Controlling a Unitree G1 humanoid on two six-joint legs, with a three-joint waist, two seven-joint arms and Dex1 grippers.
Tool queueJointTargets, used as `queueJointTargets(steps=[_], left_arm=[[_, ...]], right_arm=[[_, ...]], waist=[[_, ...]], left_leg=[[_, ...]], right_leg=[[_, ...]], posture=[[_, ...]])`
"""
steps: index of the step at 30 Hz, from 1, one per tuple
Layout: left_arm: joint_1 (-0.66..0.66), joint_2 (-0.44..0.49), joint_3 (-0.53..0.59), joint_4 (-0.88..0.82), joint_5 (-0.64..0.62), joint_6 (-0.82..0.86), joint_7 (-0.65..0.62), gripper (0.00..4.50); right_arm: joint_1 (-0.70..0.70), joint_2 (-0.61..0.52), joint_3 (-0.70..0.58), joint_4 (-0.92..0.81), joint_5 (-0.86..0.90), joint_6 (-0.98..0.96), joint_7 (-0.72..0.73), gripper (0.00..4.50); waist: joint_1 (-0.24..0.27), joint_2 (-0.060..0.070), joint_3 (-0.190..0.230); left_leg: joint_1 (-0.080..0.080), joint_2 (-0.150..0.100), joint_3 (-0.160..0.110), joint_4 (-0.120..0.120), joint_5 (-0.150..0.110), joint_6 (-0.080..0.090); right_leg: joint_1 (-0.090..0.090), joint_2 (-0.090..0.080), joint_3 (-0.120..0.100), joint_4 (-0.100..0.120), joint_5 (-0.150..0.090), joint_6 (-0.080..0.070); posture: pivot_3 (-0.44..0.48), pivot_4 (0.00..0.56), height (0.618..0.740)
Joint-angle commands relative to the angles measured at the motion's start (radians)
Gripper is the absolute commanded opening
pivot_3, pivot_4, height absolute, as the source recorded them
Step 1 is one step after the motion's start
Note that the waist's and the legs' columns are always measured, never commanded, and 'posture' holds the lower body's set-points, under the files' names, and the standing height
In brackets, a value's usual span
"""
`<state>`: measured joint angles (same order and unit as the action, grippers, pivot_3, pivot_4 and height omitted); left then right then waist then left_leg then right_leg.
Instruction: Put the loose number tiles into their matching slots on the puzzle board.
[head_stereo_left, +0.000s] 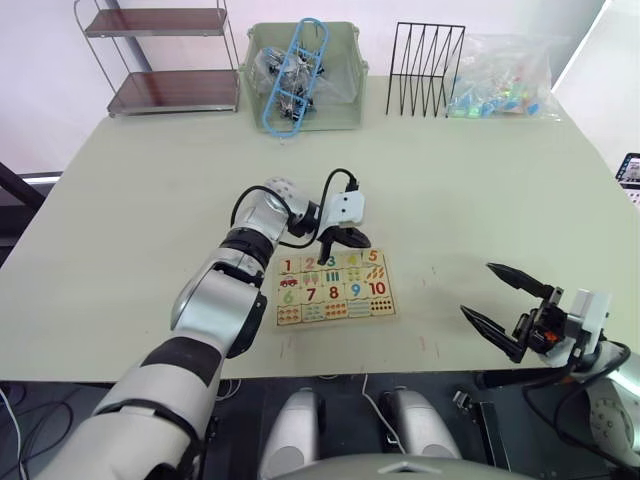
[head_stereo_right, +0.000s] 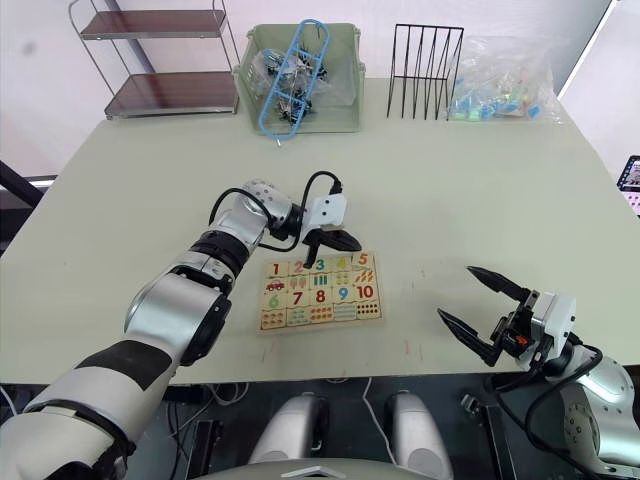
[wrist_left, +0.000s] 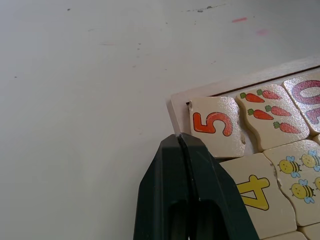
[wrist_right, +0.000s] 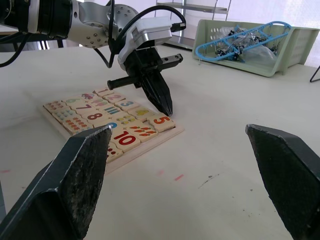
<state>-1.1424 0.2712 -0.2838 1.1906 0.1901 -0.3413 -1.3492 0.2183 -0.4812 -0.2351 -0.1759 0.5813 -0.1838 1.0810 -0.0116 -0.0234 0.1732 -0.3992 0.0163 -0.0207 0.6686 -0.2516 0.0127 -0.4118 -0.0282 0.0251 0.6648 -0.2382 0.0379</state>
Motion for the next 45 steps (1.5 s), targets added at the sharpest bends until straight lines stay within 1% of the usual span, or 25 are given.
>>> queueJointTargets(steps=[1,45], left_arm=[[-0.021,-0.003,0.008,-0.003,-0.003,-0.016,-0.002,0.03],[-0.004,-0.011,0.01,-0.019,-0.007,-0.01,-0.053,0.03]], right_arm=[[0.0,0.003,-0.012,-0.03,0.013,-0.018,-0.003,4.5],[0.008,0.01,-0.015,-0.024,0.008,-0.023,-0.001,4.5]], waist=[[0.0,0.0,0.0],[0.0,0.0,0.0]], left_leg=[[0.0,0.0,0.0,0.0,0.0,0.0],[0.0,0.0,0.0,0.0,0.0,0.0]], right_leg=[[0.0,0.0,0.0,0.0,0.0,0.0],[0.0,0.0,0.0,0.0,0.0,0.0]], posture=[[0.0,0.15,0.739],[0.0,0.15,0.739]])
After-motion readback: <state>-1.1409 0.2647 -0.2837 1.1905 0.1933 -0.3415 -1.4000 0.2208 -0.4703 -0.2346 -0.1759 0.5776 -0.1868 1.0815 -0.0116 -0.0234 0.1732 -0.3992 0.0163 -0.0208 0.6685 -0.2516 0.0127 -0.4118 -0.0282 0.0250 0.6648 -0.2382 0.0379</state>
